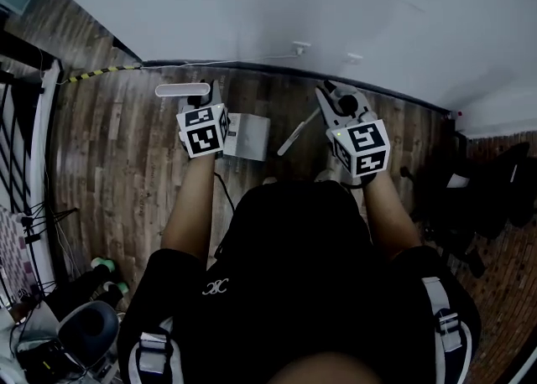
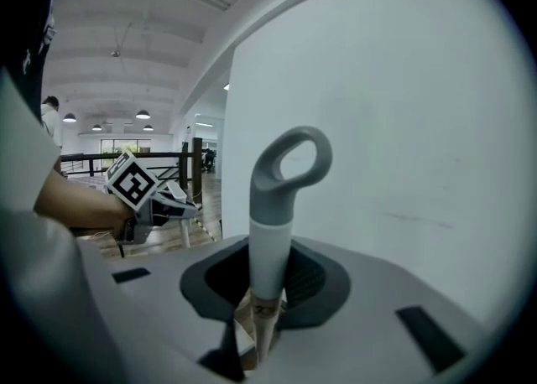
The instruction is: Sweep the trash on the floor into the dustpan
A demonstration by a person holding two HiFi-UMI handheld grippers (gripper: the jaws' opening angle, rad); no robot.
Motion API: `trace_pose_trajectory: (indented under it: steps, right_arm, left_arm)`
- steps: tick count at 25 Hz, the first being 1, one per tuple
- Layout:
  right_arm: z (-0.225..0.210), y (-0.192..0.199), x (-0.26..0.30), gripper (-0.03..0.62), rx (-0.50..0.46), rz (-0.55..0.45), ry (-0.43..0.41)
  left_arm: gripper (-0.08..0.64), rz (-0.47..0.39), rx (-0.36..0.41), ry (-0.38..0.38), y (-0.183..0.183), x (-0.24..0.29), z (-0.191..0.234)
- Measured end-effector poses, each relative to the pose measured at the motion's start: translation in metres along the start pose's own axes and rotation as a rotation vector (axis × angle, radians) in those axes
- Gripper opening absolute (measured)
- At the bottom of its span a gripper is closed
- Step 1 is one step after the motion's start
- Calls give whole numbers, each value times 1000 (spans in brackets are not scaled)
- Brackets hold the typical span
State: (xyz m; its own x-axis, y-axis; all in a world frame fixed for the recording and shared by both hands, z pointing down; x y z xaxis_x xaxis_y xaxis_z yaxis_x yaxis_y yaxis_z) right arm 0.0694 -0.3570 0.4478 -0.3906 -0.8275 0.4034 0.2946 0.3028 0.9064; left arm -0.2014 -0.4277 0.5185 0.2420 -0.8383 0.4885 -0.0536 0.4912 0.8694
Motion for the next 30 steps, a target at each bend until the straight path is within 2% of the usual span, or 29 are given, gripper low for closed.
trace_pose_trajectory:
  steps: [8, 14, 18, 30]
  right_arm:
    - [-34, -24, -14, 78, 100, -84, 140]
    - [-44, -26, -28, 78, 134, -101, 216]
    - [-54, -30, -34, 78, 168, -117, 243]
    - [-63, -40, -67, 78, 189, -159, 276]
  left_arm:
    - [92, -59, 77, 56, -69, -23, -20]
    - [92, -71, 131, 102, -89, -40, -48]
    - [92, -89, 123, 111, -99, -42, -55]
    - [91, -117, 125, 185, -108, -58, -90]
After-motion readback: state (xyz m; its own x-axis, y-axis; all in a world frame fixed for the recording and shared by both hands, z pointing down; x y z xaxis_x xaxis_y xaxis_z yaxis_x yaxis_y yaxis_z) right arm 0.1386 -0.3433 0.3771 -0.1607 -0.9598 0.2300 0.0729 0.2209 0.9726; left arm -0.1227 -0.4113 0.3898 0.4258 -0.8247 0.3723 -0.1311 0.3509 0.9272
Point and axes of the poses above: the fingertips, and each gripper's own axes: x forward along the fingers, z to its left, y out of its underside, the point moved 5 cm from there along -x, backward along the fingers, and after that the axes turned 2 degrees about -x, right-handed, at the moved point
